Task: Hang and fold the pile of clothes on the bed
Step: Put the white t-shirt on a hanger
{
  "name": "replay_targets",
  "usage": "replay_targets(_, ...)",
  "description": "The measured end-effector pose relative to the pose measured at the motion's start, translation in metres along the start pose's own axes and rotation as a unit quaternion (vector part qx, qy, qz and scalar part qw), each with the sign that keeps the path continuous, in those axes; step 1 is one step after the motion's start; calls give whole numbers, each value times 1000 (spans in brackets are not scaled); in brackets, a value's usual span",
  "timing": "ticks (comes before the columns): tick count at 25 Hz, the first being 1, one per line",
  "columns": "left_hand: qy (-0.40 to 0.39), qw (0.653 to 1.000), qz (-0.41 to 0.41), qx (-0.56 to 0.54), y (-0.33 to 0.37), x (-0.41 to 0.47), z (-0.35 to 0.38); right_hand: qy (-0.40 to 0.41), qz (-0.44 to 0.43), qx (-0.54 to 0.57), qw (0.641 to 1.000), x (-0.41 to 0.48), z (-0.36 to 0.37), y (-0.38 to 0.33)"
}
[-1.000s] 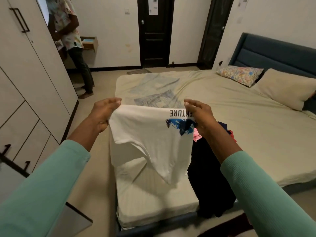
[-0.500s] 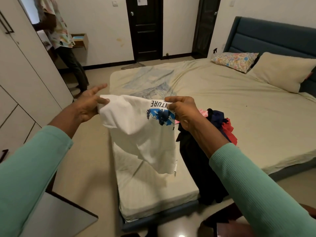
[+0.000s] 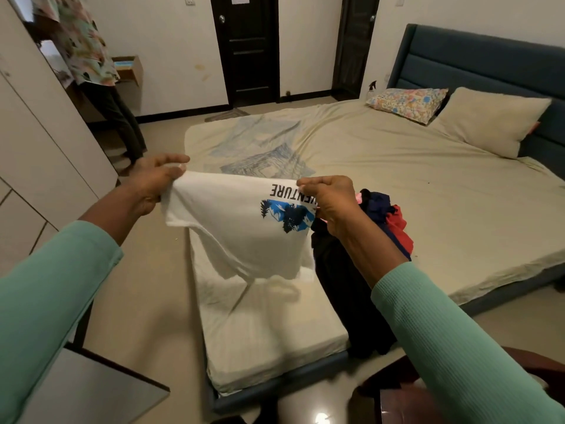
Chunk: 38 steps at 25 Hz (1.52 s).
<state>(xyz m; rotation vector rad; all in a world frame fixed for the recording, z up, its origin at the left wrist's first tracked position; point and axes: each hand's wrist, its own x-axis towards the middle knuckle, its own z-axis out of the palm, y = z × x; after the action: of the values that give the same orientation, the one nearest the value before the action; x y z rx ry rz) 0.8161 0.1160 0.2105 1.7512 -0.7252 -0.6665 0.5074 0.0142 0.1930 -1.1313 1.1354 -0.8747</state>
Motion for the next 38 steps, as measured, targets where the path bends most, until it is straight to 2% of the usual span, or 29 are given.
replay_targets(3,1,1000,28,1,6,4,12,4,-3,-11,1000,0,-4,-4)
replay_targets(6,-13,999,-1,-36,11,6,17,13,5,-10,1000,0,-6,-4)
replay_targets(12,33,999,25,-16,4,7,18,29,-33,-53,998,6,-12,5)
replay_targets(17,42,998,39,-4,-1,-2,15,-38,-34,-145,988,3,-16,4)
replay_targets(21,58,997,51,17,-1,-8,7,-43,-34,-152,987,2,-16,3)
replay_targets(27,74,993,88,24,2,-26,-3,-51,-94,-223,969,1,-17,1)
replay_targets(29,67,993,94,6,2,-32,-6,-29,-94,-214,972,2,-19,2)
replay_targets(32,57,994,89,-31,1,-45,-9,1,-70,-141,988,1,-24,6)
replay_targets(34,31,993,114,-6,0,-56,-8,3,-72,-135,988,-1,-29,10)
replay_targets(36,-12,988,149,34,-6,-63,-12,-2,-92,-189,978,-2,-34,14)
replay_targets(38,-42,980,172,94,-10,-70,-18,-5,-120,-291,949,-3,-40,16)
